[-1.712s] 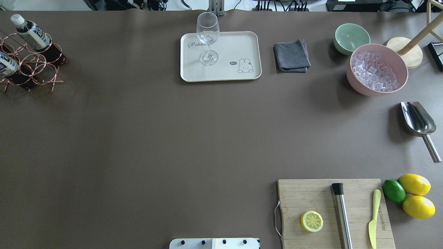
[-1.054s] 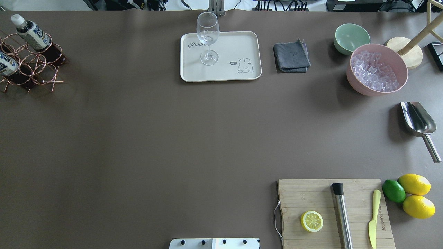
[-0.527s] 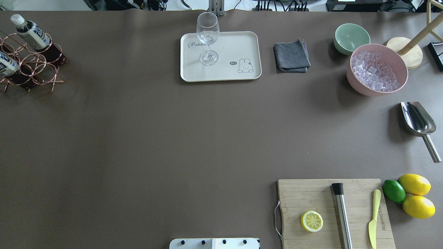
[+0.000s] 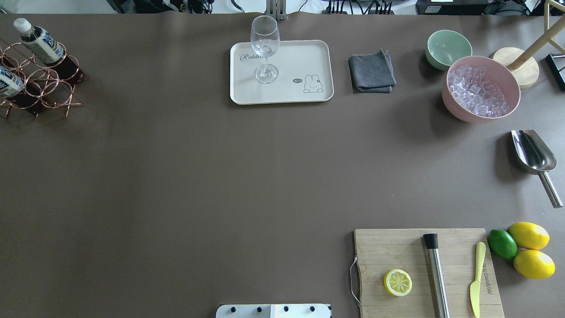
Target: Take tea from basket to plate
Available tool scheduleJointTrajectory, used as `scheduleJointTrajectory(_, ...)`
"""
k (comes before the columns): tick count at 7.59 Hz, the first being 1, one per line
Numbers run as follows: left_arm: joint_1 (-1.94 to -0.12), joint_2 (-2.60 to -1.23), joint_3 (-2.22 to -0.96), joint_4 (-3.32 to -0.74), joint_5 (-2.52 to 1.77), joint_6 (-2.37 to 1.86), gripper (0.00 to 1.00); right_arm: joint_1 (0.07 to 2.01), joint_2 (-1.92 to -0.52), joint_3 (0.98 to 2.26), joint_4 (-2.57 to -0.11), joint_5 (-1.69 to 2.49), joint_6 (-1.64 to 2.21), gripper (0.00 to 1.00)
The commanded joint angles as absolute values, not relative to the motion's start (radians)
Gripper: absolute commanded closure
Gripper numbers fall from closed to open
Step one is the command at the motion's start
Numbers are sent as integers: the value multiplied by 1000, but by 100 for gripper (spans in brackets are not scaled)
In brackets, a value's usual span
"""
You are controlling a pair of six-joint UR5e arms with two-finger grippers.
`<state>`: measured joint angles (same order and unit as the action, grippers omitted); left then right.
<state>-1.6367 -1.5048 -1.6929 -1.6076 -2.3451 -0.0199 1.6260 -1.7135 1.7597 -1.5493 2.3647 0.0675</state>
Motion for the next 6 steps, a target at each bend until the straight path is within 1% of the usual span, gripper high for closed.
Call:
scheduleJointTrajectory(1,-1638,-1502,-1697,-1609,-2347,-20,1,1626,-1713,1759,-1549,2364,67,0)
scheduleJointTrajectory(2,-1641,-1502,-1703,-1609,-2347,-20,1,1626,-1713,1759,-1549,2364,67,0)
scheduleJointTrajectory(3,-1641,-1494,-1739,-1608,-2347,-12,1,1626,-1713,1761,-1549,2364,67,0)
scheduleJointTrajectory(4,-1641,-1471,-1774,-1614,-2342,70,2,1626,-1713,1761,-1549,2364,67,0)
scheduleJointTrajectory(6,-1643,-1489,-1770,-1614,-2336,297,3,1626,-1712,1759,-1549,2364,67,0)
